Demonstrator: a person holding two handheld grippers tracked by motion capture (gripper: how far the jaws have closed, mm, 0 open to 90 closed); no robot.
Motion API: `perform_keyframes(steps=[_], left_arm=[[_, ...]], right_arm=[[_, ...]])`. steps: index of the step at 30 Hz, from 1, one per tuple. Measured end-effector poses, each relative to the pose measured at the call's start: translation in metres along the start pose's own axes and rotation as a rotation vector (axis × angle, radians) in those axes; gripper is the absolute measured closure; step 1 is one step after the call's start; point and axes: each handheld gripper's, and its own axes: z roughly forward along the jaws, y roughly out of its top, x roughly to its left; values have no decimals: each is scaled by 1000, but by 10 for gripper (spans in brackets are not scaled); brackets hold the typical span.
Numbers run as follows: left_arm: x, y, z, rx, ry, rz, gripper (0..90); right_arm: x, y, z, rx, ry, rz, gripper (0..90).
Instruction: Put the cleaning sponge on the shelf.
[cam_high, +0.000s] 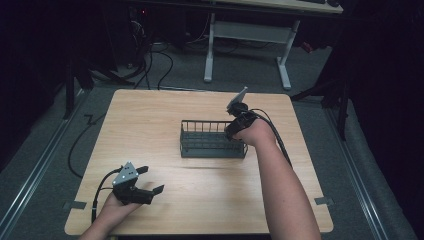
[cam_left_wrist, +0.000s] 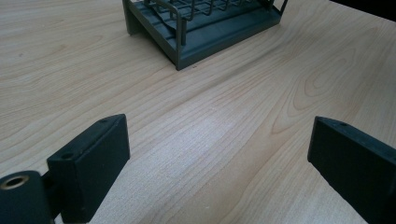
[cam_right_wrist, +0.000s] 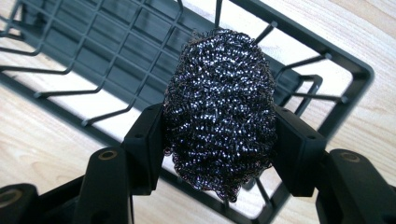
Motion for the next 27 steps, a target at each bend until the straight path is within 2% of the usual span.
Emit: perform_keyframes(steps=[3,12,16,19,27], left_arm=[[0,0,0,-1,-1,-1,63],[0,0,0,-2,-3,0,63],[0,0,0,-1,-3,-1,63],[0,0,0,0,-3,0,63],[0,0,1,4,-1,0,63]], right_arm=[[1,1,6,18,-15,3,416],[2,0,21,46,-16,15,405],[1,-1,21,37,-20,3,401],[3,-1,21,37,-17,18,372],[-1,-4,10,-12,-14,17,367]])
